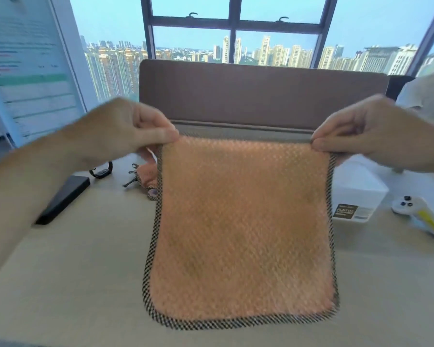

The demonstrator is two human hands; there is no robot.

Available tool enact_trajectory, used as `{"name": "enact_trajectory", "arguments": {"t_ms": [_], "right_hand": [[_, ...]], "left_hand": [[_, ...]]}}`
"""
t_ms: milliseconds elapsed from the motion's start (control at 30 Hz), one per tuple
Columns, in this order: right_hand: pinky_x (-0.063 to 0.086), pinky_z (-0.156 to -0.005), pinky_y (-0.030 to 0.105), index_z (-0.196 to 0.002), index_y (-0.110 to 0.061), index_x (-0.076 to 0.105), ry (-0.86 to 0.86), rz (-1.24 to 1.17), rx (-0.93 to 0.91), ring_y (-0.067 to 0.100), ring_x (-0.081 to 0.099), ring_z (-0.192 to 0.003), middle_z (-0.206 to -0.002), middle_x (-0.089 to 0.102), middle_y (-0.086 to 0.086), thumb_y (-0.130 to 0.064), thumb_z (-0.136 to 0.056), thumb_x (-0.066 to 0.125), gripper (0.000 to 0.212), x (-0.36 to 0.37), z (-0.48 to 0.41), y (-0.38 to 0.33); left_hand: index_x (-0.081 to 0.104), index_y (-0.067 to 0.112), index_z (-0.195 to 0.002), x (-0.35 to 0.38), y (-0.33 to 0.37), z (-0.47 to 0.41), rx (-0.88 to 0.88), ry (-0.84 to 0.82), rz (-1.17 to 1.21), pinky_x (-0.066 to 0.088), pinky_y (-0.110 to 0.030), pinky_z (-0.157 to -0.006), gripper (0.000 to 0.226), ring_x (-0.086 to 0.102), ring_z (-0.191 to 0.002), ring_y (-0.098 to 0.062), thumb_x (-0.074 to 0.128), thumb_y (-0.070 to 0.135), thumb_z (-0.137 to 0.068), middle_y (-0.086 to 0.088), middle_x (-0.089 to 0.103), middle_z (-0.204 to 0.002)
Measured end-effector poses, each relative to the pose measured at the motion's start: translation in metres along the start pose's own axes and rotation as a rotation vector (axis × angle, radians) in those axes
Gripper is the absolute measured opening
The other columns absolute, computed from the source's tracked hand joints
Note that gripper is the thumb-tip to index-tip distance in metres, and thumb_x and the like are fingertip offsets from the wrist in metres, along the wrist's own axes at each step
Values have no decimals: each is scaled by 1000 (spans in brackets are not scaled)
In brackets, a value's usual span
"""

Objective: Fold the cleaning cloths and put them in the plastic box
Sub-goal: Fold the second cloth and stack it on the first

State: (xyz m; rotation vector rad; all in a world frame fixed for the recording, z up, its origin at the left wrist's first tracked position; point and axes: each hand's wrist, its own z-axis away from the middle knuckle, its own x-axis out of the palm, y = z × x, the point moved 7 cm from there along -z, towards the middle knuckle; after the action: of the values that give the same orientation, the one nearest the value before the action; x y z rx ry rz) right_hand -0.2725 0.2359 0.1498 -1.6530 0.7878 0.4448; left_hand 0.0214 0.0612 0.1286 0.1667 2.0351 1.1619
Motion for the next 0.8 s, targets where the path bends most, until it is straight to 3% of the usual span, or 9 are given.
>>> {"name": "enact_trajectory", "arguments": {"t_ms": [100,167,267,333,467,633,700,800], "right_hand": [[62,-68,26,-90,-6,79,-28,-8,112,17,74,-71,-83,79,17,-7,-83,75,8,43,-9,55],[63,-70,34,-90,-8,78,-49,29,180,18,73,-70,-83,78,18,-2,-86,75,8,72,-12,94],[62,-80,40,-91,-18,81,-78,168,209,21,76,-77,-77,79,0,-12,-85,80,8,107,-14,139],[58,-84,31,-90,-23,80,-68,265,220,8,73,-79,-77,78,-9,-17,-85,81,8,122,-14,156],[44,-72,4,-91,-25,78,-20,330,185,-9,64,-75,-84,75,-13,-16,-86,79,10,136,-18,169],[36,-74,-7,-95,-20,78,59,383,128,-16,56,-79,-81,68,-16,-13,-89,76,10,139,-25,172],[45,-81,2,-98,-19,78,63,413,115,-9,61,-81,-86,70,-14,-11,-89,75,12,141,-26,174],[55,-94,37,-112,-17,73,49,510,125,15,68,-99,-106,73,-3,-11,-89,74,24,144,-24,171]], "left_hand": [[82,20,-88,38,-61,-8,-146,-83,-50,62,-25,-65,9,73,-68,-14,74,23,-91,0,81,-83],[83,20,-89,61,-98,-10,-216,-103,-83,58,-20,-60,8,71,-66,-12,75,23,-91,2,80,-83],[83,19,-90,90,-143,-12,-245,-104,-144,61,-25,-60,8,71,-64,-11,76,23,-92,2,81,-83],[82,22,-90,102,-161,-14,-233,-72,-176,61,-27,-61,6,74,-65,-11,76,24,-91,8,80,-81],[80,27,-88,112,-176,-19,-167,-16,-260,57,-25,-77,1,71,-76,4,79,28,-88,15,78,-79],[79,31,-90,111,-180,-22,-120,6,-342,53,-28,-85,3,68,-85,2,78,32,-89,17,75,-84],[78,32,-90,110,-181,-22,-115,13,-379,51,-27,-79,2,66,-83,2,78,33,-89,17,74,-85],[76,25,-102,108,-170,-18,-61,66,-466,53,-30,-79,14,64,-81,-4,78,30,-88,14,71,-93]]}}
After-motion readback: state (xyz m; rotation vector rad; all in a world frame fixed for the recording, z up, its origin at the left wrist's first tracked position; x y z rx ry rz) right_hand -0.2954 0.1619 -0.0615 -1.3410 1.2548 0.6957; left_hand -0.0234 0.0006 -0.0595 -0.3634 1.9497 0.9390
